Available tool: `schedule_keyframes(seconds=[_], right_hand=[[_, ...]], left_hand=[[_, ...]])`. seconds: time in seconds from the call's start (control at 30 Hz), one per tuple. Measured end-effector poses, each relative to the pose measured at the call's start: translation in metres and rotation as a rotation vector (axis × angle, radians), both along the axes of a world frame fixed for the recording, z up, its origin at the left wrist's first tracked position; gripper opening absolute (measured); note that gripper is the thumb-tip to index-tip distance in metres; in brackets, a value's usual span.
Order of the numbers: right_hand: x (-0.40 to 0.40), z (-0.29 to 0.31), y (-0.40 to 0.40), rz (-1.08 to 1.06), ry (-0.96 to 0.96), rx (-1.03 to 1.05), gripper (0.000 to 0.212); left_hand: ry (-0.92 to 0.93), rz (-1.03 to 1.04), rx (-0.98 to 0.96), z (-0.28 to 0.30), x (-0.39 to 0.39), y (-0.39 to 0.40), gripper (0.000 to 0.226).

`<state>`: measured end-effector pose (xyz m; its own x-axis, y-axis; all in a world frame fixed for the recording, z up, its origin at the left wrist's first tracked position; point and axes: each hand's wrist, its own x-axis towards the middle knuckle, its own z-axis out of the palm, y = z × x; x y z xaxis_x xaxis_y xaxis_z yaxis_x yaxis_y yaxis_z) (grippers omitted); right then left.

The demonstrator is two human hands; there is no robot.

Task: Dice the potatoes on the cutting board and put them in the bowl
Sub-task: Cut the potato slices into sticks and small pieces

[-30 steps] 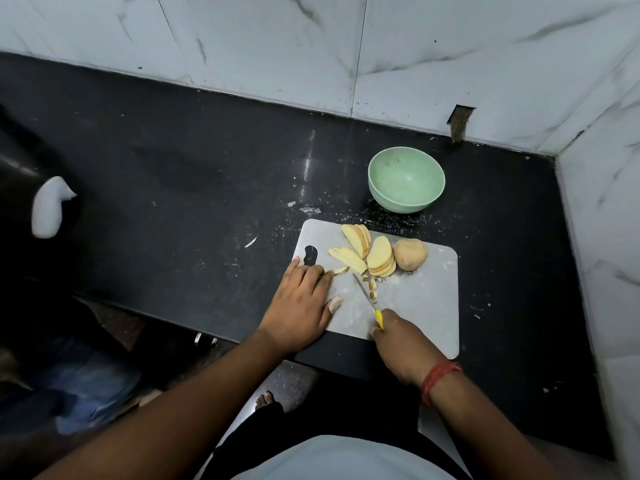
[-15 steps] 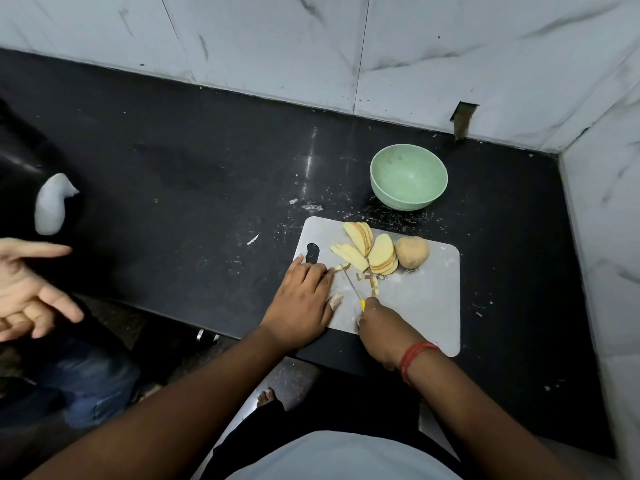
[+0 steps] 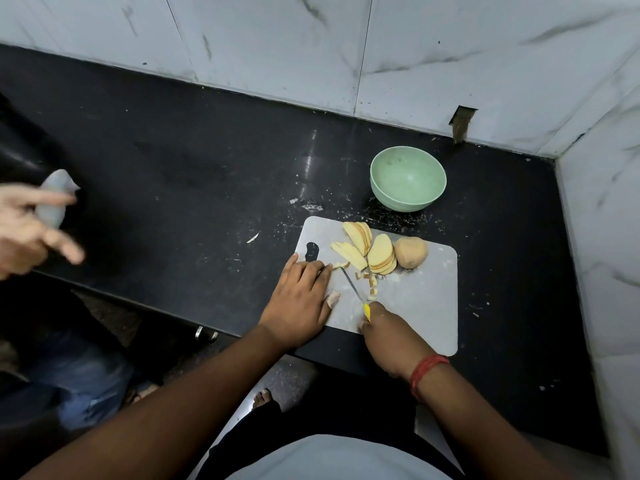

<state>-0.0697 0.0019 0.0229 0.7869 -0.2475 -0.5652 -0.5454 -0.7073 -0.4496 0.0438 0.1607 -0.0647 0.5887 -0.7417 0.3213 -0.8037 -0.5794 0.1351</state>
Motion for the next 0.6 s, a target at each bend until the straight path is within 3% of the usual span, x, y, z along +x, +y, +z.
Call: schedule_keyframes(seconds=[0.23, 0.37, 0.6], right_hand=[[0.019, 0.000, 0.008, 0.018, 0.051, -0.026, 0.001], [0.026, -0.005, 0.008, 0.033, 0.101, -0.035, 0.027], [0.007, -0.005, 0.003, 0.029, 0.111, -0.041, 0.025]], left_hand=[[0.022, 0.000, -0.019, -0.001, 0.000, 0.002, 0.051], [0.020, 0.007, 0.001, -0.001, 0.001, 0.001, 0.052], [0.017, 0.011, 0.020, -0.001, 0.001, 0.001, 0.055]])
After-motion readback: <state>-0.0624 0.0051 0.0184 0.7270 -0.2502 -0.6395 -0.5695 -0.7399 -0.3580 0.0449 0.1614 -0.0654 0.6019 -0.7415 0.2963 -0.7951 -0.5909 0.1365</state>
